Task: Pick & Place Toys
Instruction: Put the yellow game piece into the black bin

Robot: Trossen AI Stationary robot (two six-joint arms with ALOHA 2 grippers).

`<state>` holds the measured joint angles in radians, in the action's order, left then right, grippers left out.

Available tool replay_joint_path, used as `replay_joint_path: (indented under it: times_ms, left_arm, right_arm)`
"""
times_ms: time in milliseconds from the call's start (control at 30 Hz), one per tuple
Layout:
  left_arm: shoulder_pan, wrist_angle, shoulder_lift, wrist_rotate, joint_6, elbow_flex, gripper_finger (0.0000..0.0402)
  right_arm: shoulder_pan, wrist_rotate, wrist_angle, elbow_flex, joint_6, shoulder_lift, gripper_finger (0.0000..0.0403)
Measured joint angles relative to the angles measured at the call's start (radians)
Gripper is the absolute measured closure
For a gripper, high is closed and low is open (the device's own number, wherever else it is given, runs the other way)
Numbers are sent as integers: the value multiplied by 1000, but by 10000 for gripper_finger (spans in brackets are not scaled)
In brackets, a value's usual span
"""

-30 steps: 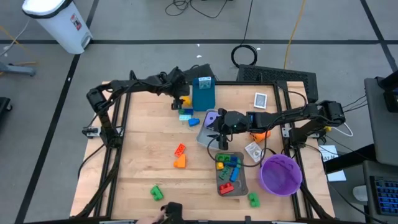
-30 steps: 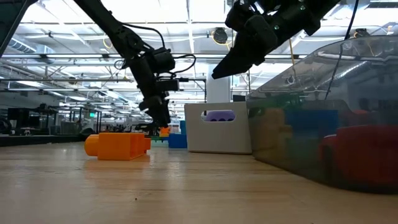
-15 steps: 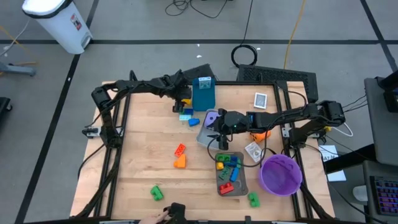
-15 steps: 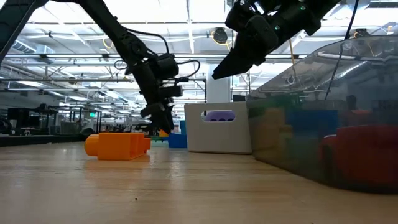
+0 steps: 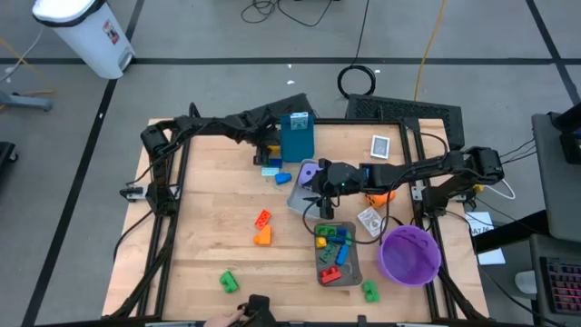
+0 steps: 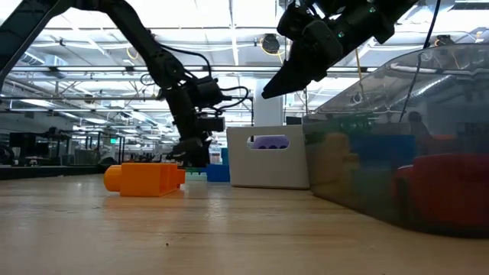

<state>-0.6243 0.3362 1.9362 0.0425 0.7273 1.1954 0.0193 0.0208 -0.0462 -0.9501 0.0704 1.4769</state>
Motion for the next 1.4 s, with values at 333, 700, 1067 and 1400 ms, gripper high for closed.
replay_joint_path:
  times_ms: [333,700,1067,1400]
  left_arm:
    - [3,137,-18,-11,-64,53,262]
    - [21,382,-265,-26,-228,87,262]
    - [253,314,-447,-47,-334,88,262]
    - [430,167,-432,-149,-310,88,262]
  right_arm:
    - [0,0,-12,0,31,0,206]
    - [12,4,-186,0,245,0,206]
    - [134,-9,-419,0,278,8,206]
    - [165,-101,-444,0,230,10,206]
